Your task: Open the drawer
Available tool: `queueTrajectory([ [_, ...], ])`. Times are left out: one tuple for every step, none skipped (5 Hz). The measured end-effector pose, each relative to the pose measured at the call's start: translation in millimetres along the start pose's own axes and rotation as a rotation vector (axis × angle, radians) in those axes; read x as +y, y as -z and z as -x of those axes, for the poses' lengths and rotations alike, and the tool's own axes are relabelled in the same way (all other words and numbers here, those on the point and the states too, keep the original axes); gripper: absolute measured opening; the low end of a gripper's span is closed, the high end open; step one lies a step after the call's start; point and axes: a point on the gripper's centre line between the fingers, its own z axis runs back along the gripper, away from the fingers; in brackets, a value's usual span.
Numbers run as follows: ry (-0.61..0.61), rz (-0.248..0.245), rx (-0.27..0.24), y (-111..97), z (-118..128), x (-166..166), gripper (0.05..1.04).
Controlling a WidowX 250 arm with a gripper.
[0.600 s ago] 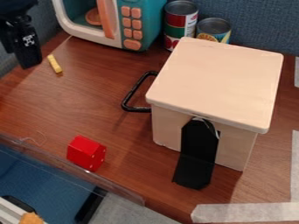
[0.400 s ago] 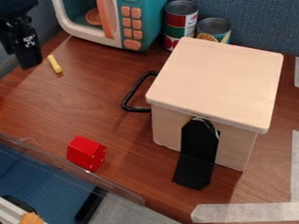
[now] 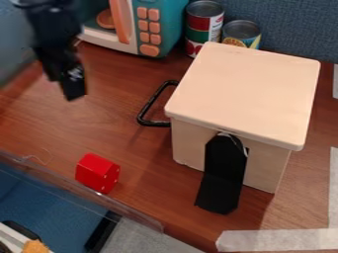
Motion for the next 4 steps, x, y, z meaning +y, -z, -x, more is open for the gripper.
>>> queueTrajectory([
  [0.023,-0.04,-0.105,8.2,-25.5,-8.3,1.0],
  [-0.012,-0.096,-0.221,9.5,-52.2,-7.7,1.0],
  [-0.084,-0.105,-0.26,20.1,-65.4,-5.3,1.0],
  [-0.162,-0.115,-0.254,37.1,-75.1,1.0,1.0],
])
